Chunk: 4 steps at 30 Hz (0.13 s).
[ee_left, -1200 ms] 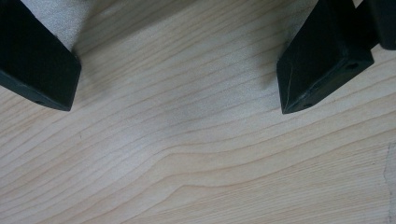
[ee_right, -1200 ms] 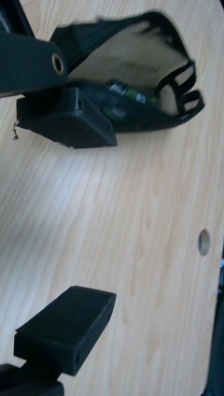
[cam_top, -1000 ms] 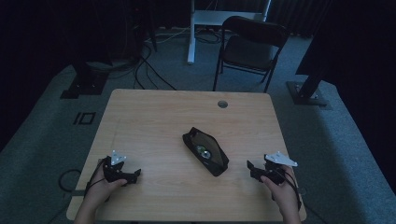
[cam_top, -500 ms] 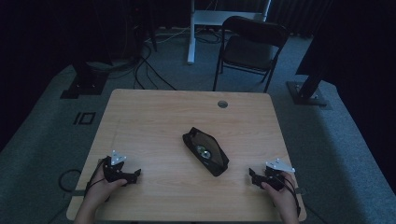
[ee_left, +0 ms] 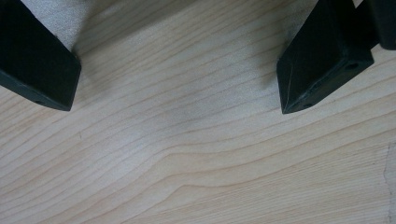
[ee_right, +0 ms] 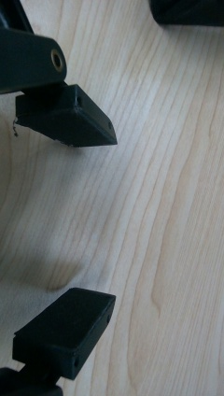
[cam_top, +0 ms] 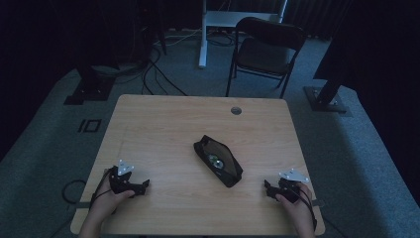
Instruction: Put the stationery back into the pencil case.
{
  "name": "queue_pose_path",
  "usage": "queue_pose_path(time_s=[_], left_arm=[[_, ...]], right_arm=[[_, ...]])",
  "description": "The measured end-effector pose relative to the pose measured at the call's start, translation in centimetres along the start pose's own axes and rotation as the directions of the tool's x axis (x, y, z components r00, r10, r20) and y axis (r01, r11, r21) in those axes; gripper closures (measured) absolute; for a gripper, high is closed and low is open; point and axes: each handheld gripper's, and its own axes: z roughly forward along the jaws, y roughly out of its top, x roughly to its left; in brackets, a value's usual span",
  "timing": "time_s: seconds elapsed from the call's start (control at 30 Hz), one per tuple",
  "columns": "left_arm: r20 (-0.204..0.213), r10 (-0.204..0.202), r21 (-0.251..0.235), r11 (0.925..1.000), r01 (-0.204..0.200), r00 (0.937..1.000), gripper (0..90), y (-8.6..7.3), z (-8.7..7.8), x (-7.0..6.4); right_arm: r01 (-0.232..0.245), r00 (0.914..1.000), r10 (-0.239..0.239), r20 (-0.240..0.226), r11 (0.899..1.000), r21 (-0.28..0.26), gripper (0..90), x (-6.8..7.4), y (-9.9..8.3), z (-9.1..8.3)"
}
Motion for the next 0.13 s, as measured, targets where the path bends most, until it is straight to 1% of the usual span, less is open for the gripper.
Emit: queue_pose_path(time_s=[0.13], left_arm=[[0.000,-0.001,-0.001,1.0000,0.001,1.0000,0.1,0.00,0.01,-0.01]], right_arm=[[-0.002,1.0000,0.002,-0.001,1.000,0.002,19.4,-0.04,0.00,0.01]])
